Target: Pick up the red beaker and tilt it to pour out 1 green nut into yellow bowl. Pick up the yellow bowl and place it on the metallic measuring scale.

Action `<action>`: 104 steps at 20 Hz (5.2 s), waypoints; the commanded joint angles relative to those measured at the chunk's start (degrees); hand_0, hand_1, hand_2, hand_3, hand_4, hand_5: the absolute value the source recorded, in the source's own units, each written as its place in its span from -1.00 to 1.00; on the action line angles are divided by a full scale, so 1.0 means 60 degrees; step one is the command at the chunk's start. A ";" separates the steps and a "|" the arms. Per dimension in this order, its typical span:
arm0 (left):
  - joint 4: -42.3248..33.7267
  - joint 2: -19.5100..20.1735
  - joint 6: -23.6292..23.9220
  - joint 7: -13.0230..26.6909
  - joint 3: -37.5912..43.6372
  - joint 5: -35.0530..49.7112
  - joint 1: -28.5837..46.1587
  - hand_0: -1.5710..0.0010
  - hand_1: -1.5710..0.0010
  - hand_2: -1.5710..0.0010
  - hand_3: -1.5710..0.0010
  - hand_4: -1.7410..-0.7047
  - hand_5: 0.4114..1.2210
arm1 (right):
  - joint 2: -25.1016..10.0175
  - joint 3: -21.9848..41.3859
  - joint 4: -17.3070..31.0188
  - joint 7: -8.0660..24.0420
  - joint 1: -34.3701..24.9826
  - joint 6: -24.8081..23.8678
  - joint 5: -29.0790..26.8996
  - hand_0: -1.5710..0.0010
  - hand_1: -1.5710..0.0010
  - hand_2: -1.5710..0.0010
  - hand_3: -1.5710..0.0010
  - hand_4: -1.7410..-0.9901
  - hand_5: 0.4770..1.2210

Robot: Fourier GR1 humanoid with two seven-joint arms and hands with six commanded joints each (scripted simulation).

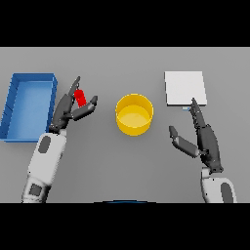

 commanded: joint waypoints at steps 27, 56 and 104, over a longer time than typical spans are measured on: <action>0.1107 -0.0448 0.0298 -0.1640 0.0873 0.1139 -0.1247 -0.95 -0.96 -0.96 -0.94 -0.92 0.79 | -0.0132 -0.0053 -0.0117 -0.0119 0.0077 0.0067 -0.0038 1.00 1.00 1.00 1.00 0.35 -0.55; 0.0867 0.1938 -0.2556 0.1383 -0.5213 -0.6282 -0.4563 -1.00 -1.00 -1.00 -0.83 -0.93 0.97 | -0.0010 0.0085 -0.0089 0.0047 0.0181 0.0012 0.0196 1.00 1.00 1.00 1.00 0.46 -0.47; 0.7693 0.4757 -0.2936 0.0044 -0.2326 -0.5762 -1.1198 -1.00 -1.00 -1.00 -0.96 -0.99 1.00 | 0.0096 0.0077 0.0175 -0.0411 -0.0221 -0.0090 0.0136 1.00 1.00 1.00 1.00 0.66 -0.68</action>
